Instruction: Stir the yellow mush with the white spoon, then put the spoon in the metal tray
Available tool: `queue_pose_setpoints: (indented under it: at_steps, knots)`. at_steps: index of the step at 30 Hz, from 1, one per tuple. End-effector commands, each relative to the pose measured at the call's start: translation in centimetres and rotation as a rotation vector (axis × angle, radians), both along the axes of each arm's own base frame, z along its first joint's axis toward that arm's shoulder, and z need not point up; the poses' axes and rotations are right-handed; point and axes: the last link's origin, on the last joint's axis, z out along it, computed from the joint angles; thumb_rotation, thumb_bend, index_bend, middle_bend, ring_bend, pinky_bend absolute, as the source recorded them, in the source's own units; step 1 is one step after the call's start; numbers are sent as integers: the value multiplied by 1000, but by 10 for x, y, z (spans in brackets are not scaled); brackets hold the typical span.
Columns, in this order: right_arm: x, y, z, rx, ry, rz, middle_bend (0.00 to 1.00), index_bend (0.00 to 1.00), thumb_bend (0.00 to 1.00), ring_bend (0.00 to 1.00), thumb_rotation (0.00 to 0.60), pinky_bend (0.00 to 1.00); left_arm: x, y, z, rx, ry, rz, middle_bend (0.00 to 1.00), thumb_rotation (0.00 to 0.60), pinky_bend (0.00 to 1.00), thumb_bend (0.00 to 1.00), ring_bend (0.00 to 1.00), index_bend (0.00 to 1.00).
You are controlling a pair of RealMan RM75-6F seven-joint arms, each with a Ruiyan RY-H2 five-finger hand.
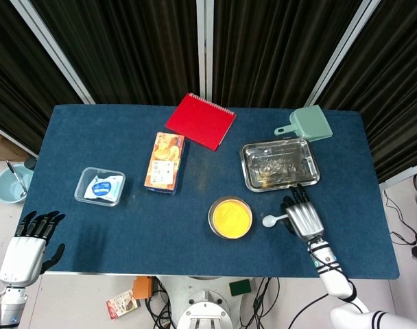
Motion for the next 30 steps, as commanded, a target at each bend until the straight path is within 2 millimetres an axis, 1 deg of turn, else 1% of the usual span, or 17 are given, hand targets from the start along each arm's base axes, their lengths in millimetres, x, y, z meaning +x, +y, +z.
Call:
queue_pose_setpoints:
  at_steps: [1,3,6,9,10,13,14,17,20,23,25,30]
  knots:
    - [3,-1,8,-7,16,29,339,621,434,76,600,26,0,-1,1,1,3,2,170,600,129,313,182,188]
    - [9,-4,18,-2,38,63,349,625,439,80,600,27,0,-1,2,2,5,4,170,600,129,313,182,188]
    - [28,-13,38,40,81,132,363,633,447,82,600,33,2,-2,4,4,11,0,170,600,129,314,182,188]
    - [58,-24,59,54,151,228,372,650,448,82,600,36,4,-2,5,7,15,-5,170,600,129,313,182,188]
    - [72,-28,65,49,192,272,374,655,448,82,600,37,5,-3,5,8,16,-6,170,600,130,313,182,188]
    - [99,-35,69,50,271,342,378,664,449,86,600,37,6,-3,5,9,18,-6,170,600,129,314,182,188]
    - [113,-38,66,55,310,387,378,666,449,86,600,37,7,-3,5,9,19,-6,170,600,129,314,182,188]
    - [139,-43,54,67,402,460,377,666,450,86,600,39,7,-3,5,8,19,-4,170,600,129,314,182,188]
    - [156,-47,38,78,497,516,377,668,450,87,600,40,6,-4,5,8,22,-1,170,600,130,314,182,188]
    - [167,-46,20,92,554,549,377,671,452,88,600,40,3,-5,5,7,18,7,170,600,130,314,182,188]
    - [174,-42,9,111,540,542,377,672,451,89,600,40,1,-6,5,10,14,13,170,600,130,313,182,188]
    - [180,-35,-5,142,475,512,374,674,450,88,600,40,-5,-9,5,9,10,24,170,600,129,314,182,188]
